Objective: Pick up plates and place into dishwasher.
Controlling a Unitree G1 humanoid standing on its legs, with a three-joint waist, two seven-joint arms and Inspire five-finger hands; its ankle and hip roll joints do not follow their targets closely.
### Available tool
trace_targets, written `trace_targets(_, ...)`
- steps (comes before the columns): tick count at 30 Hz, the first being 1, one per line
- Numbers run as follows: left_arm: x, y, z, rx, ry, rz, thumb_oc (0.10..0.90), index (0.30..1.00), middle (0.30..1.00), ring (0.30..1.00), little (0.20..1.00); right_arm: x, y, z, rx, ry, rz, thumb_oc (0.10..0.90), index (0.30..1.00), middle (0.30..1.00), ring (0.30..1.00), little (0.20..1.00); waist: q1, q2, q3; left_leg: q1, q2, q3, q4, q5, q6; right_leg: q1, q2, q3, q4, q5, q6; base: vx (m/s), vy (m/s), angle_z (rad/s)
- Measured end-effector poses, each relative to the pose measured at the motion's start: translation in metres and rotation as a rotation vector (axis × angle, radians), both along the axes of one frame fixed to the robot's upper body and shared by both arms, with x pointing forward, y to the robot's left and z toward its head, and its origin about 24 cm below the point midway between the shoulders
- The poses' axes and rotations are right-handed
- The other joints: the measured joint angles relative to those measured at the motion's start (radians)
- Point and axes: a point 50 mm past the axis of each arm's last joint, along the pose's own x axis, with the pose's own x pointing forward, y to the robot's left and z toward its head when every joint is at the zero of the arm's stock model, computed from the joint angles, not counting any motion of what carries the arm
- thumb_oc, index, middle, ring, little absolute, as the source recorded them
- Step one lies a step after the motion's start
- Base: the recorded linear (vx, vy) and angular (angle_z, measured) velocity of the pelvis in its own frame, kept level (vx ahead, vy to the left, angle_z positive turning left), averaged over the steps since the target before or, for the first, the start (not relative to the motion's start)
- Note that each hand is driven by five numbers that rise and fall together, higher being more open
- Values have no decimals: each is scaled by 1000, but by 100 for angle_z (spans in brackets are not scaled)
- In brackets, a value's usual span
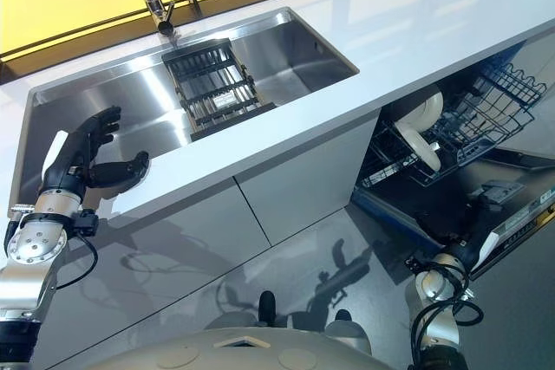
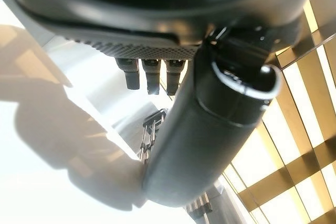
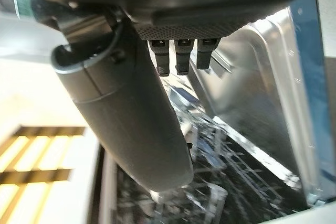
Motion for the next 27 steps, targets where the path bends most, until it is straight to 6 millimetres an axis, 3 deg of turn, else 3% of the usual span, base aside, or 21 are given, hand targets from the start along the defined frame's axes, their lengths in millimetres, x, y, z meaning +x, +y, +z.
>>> trace_targets(4,11,-10,5,38,17,-80,800,900,900,900,900,20,-19,4,-38,42,50,800,900,900,900,900,27,0,0,7,-6,-31,2,4,0,24,-2,-28,0,0,-1,87,-66,20)
trace_targets(8,22,-18,11,72,26,-150,800,900,900,900,900,33,-51,8,97,6,-95,800,900,900,900,900,71,6,3,10,-14,-63,2,9,0,42,-6,-61,0,-5,2,81,-38,26)
trace_targets(11,24,-20,12,71,30,-167,800,900,900,900,900,32,-60,7,187,-28,-185,800,900,900,900,900,86,20,13,6,-19,-86,2,15,1,50,-8,-84,0,-8,3,34,-1,23)
trace_targets(16,29,-24,15,62,28,-193,800,900,900,900,900,31,-71,10,283,-64,-258,800,900,900,900,900,112,71,43,-16,-29,-133,2,30,1,51,-12,-132,0,-10,4,4,28,27)
trace_targets(23,30,-28,18,46,-6,-219,800,900,900,900,900,48,-104,46,490,-379,-293,800,900,900,900,900,111,133,77,-48,-40,-165,3,46,-7,15,-26,-167,43,-29,8,-17,91,13)
trace_targets(27,29,-30,14,43,3,-229,800,900,900,900,900,57,-105,58,518,-493,-287,800,900,900,900,900,111,169,85,-45,-49,-181,3,47,-8,17,-36,-184,62,-45,14,53,58,12)
